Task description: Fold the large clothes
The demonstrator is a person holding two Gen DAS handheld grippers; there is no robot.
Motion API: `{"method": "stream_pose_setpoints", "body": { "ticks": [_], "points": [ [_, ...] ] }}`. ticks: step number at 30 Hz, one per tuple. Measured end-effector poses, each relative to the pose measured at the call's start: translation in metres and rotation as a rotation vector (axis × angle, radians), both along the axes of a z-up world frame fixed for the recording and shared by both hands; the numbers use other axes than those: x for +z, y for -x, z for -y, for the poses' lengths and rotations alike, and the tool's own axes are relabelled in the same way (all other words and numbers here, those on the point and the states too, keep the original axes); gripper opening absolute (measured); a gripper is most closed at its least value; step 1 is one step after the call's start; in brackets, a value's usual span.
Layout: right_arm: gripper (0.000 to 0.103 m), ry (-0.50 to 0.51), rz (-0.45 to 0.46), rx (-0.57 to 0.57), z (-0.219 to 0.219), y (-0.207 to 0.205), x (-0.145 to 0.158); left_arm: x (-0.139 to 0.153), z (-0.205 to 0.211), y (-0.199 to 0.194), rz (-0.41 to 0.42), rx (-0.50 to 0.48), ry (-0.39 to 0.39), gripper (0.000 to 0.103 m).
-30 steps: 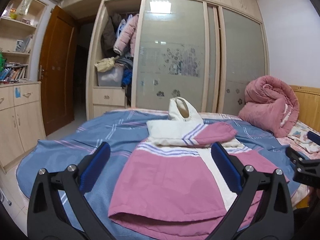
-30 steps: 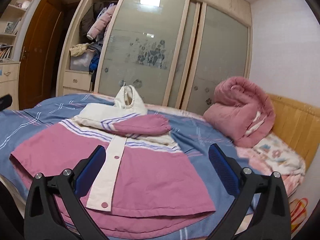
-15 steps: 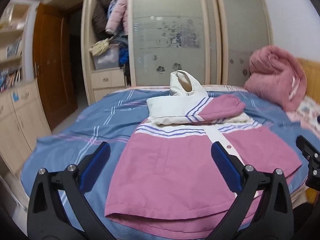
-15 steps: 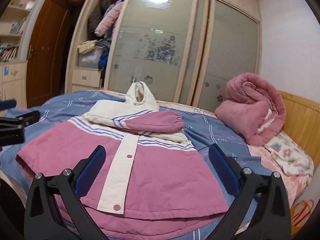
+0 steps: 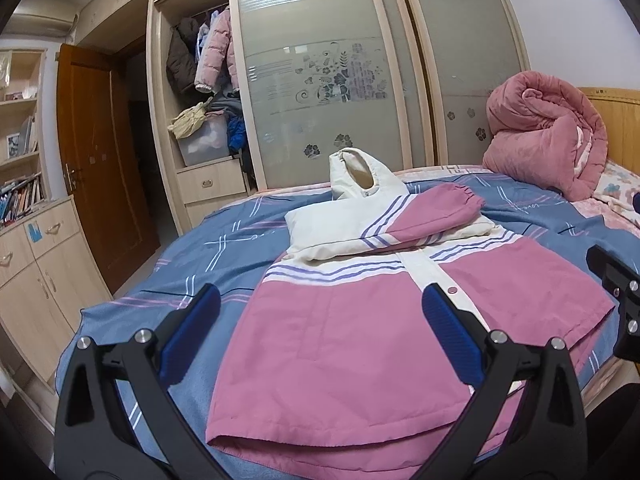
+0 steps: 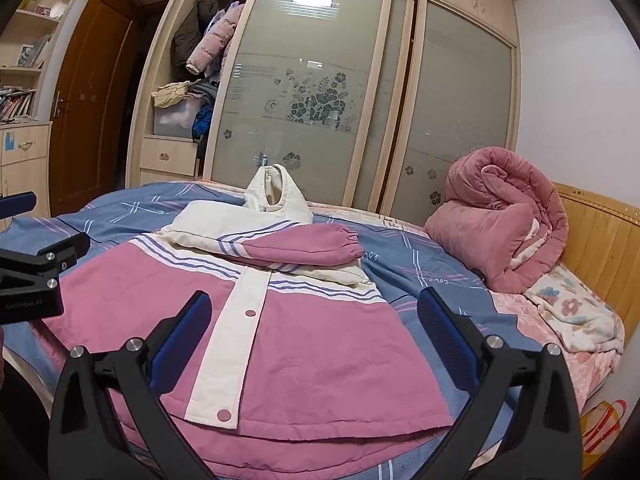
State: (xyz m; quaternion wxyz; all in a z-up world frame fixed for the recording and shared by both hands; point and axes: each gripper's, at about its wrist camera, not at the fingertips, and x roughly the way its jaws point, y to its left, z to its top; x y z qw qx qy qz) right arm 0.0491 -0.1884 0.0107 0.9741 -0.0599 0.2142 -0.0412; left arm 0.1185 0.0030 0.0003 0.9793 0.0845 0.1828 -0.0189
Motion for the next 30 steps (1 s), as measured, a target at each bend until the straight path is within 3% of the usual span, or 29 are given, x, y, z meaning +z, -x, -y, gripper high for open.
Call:
{"method": "stream_pose_setpoints", "body": {
  "ticks": [30],
  "points": [
    [0.102, 0.013, -0.006, 0.006, -0.008, -0.005, -0.002, 0.002, -0.011, 0.002, 0.012, 0.011, 0.018, 0.101]
  ]
}}
